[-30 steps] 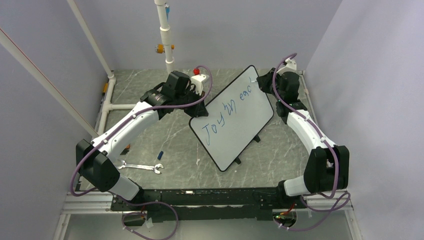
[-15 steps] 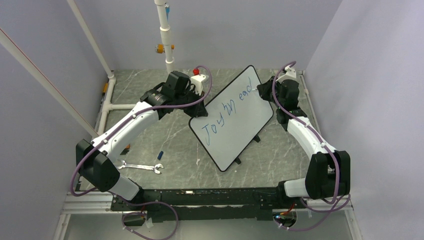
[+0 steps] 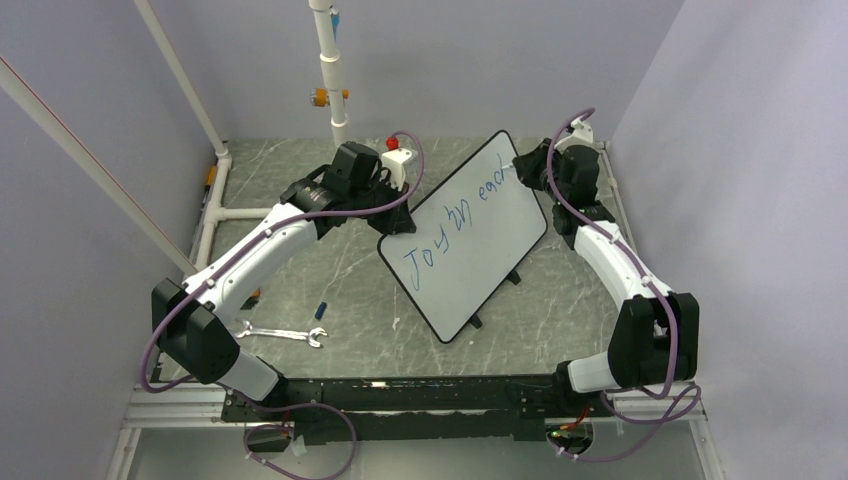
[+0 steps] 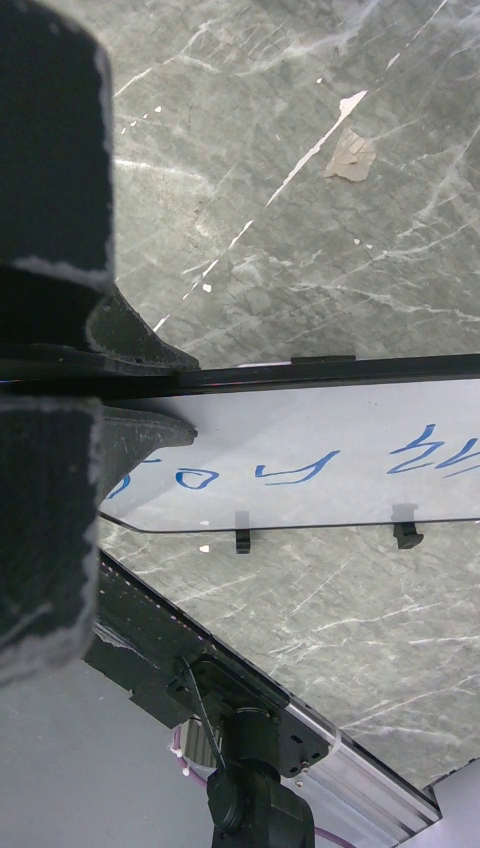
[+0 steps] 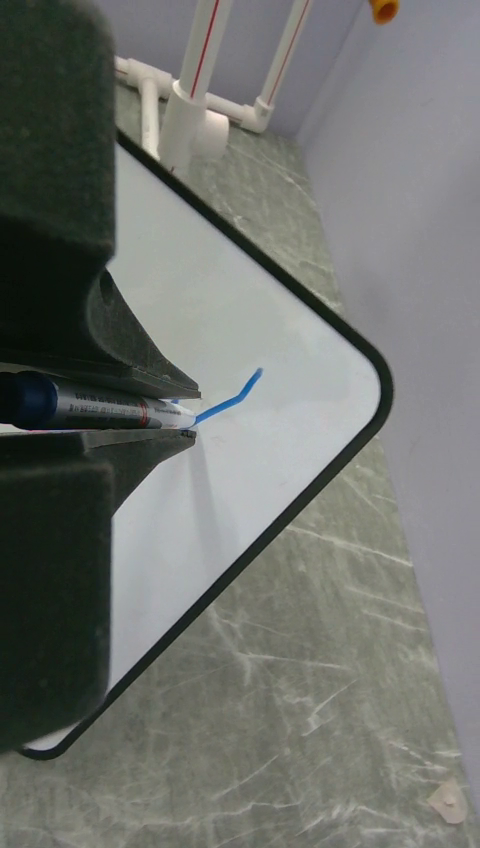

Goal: Write a sentence on the whiteboard

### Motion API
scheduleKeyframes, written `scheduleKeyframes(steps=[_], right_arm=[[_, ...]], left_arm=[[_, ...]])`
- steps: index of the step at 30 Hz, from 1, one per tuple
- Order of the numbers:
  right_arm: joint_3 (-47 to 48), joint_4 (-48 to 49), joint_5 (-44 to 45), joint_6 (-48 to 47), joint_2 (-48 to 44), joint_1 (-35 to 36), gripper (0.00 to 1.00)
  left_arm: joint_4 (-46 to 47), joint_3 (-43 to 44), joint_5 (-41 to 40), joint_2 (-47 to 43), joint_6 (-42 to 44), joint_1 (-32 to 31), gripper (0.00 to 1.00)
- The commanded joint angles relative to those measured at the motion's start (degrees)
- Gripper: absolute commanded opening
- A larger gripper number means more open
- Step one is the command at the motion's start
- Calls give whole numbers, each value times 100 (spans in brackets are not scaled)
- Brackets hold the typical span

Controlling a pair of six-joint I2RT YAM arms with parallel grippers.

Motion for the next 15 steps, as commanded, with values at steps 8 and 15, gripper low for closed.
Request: scheduleKeyframes(steps=[8, 15], right_arm=[[609, -35, 17, 46, 363, 32, 0], [651, -86, 122, -5, 393, 30, 0]], left_arm=[[-286, -131, -1196, 69, 1506, 2, 0], [-293, -129, -1186, 56, 1505, 5, 0]])
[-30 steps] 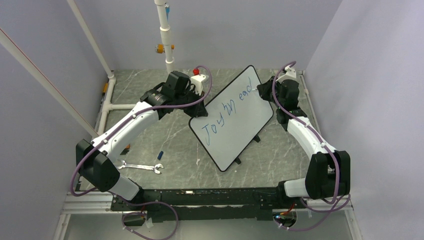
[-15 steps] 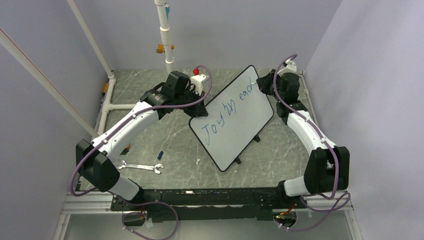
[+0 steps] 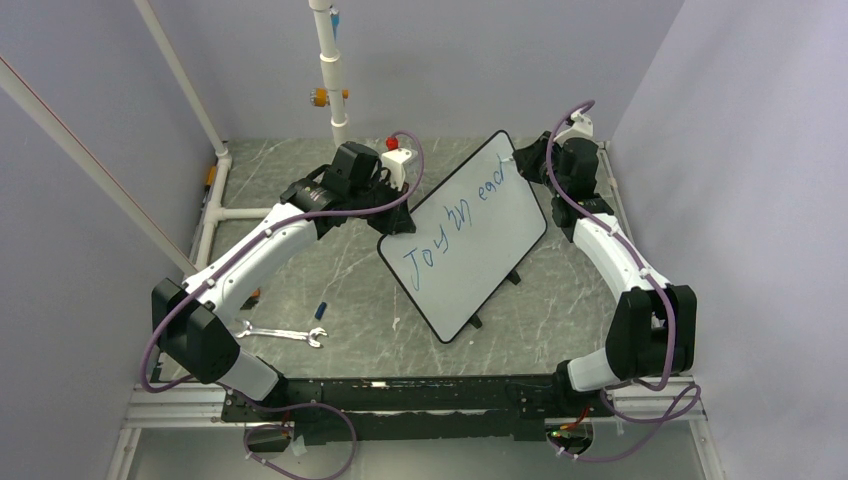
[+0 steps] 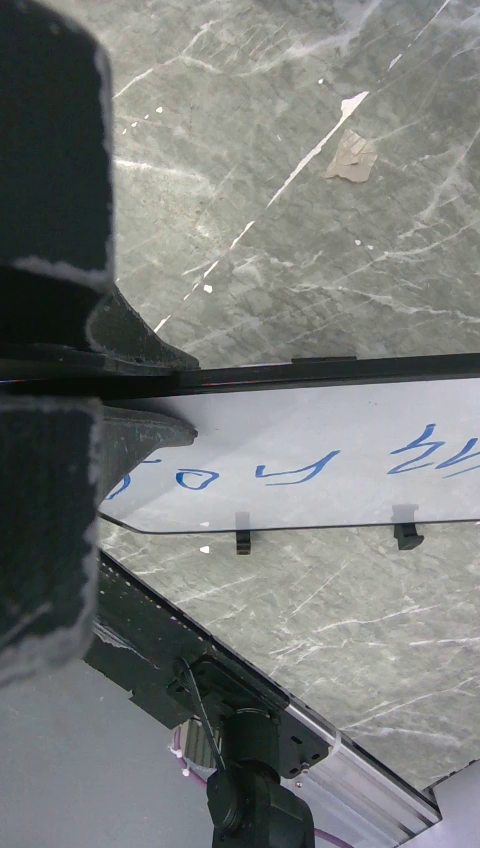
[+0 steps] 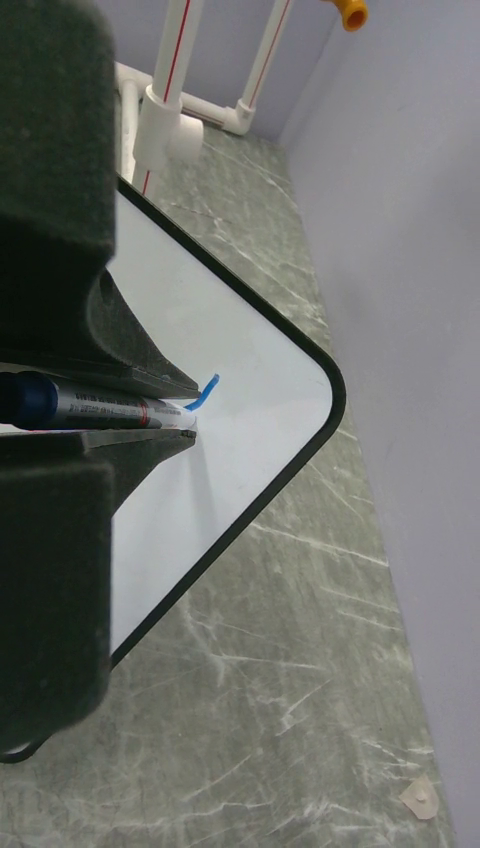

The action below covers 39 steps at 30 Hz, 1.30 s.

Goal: Write a sentence on the whiteboard

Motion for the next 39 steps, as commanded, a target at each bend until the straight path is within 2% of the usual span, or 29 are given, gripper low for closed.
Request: scheduleKeyframes(steps=[1, 21, 39], right_arm=[[217, -37, 65, -15, 105, 27, 0], [-49, -267, 249, 46, 69, 26, 0], [-433, -636, 457, -175, -412, 26, 0]], left_arm=[[-291, -135, -1182, 47, 1504, -3, 0], [-269, -161, -1199, -18, 1505, -3, 0], [-263, -175, -1225, -52, 1497, 3, 0]])
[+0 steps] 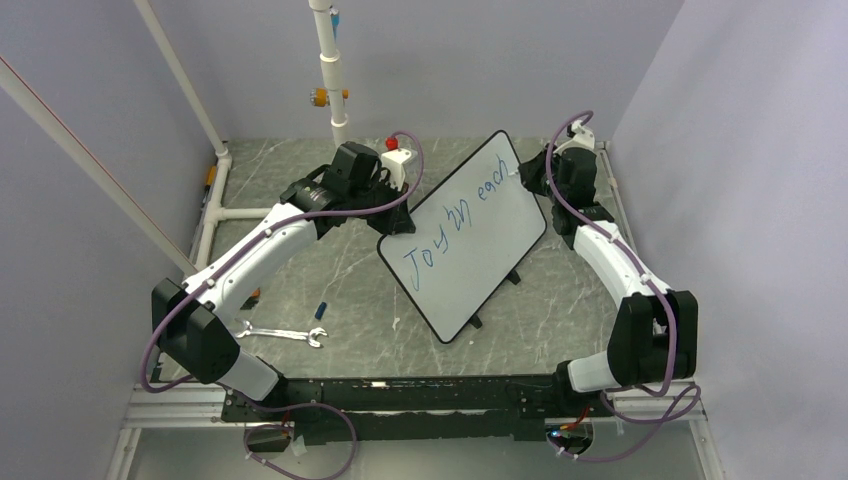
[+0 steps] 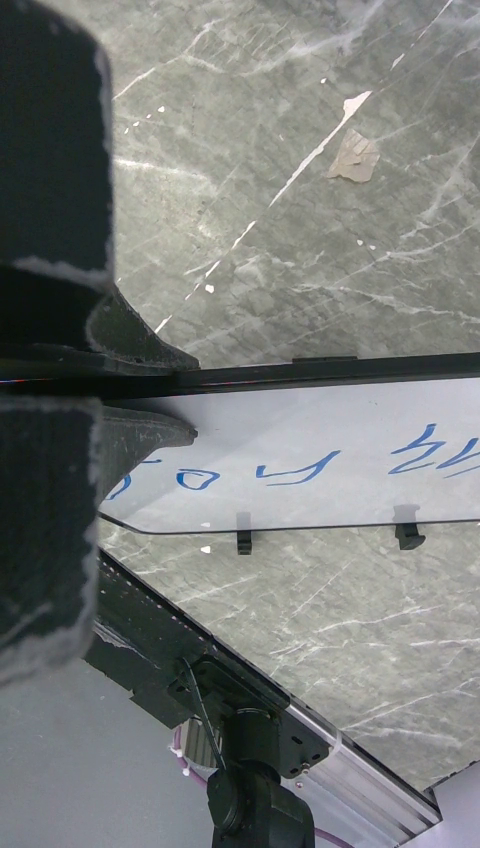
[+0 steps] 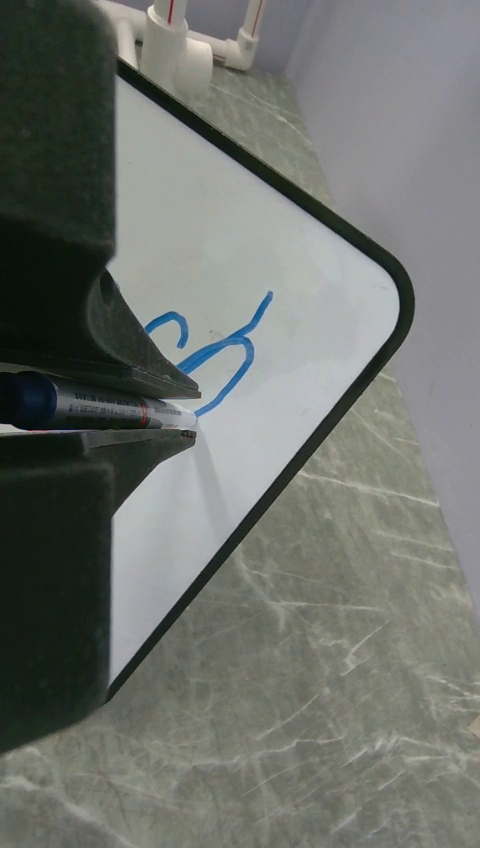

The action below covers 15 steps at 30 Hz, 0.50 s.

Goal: Write a sentence on the whiteboard

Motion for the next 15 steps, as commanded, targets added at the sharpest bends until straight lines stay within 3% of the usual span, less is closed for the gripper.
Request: scheduleKeyframes(steps=[1, 7, 15], right_arm=[[-30, -416, 96, -152, -280, 44, 0], [48, -958, 867, -201, -809, 45, 0], [-108, -1376, 913, -30, -1631, 52, 0]], left_arm=[[-236, -179, -1230, -59, 1503, -4, 0], [-211, -193, -1217, 10, 1492, -2, 0], [-156, -225, -1224, -24, 1456, -4, 0]])
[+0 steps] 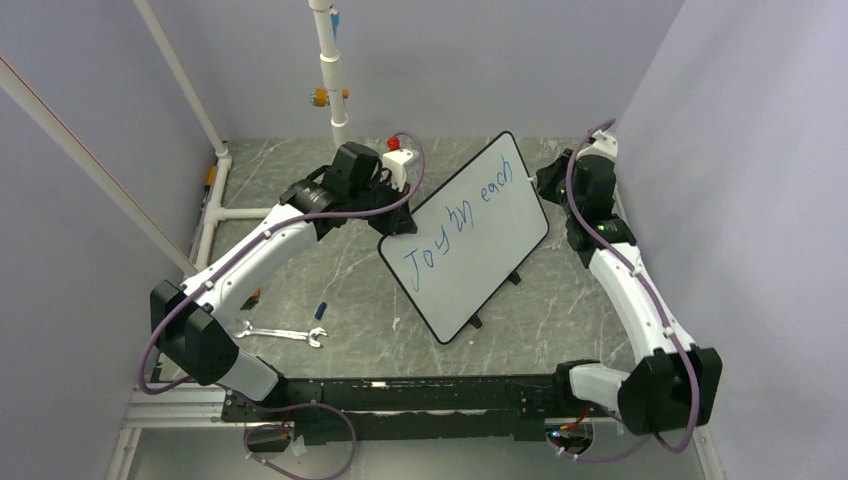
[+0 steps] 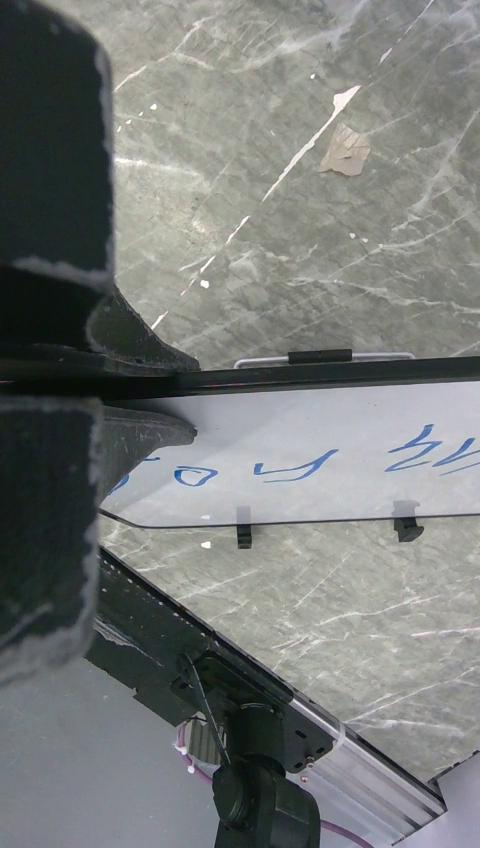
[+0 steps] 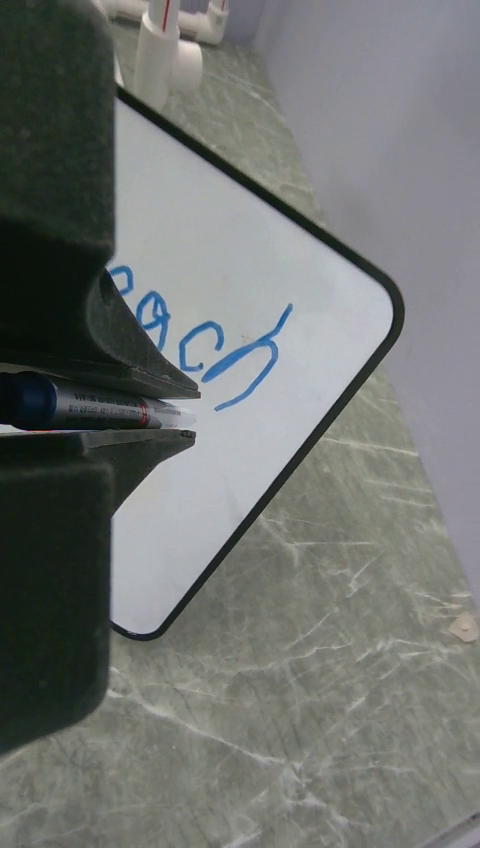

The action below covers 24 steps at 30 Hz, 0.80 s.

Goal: Write a sentence on the whiteboard

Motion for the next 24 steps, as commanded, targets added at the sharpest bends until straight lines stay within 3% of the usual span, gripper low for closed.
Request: scheduleKeyframes(steps=[1, 9, 14, 24], right_arm=[[-152, -208, 106, 104, -626, 18, 0], [-541, -408, -537, 609, -1295, 22, 0], [-247, -1003, -1244, 959, -1278, 141, 0], [-102, -2025, -1187, 1124, -1741, 748, 0]], left_arm=[[-190, -225, -1244, 26, 1410, 23, 0], [-104, -281, -1191, 4, 1341, 18, 0], [-84, -276, -1215, 64, 1301, 19, 0], [-60, -288, -1229, 163, 1265, 19, 0]])
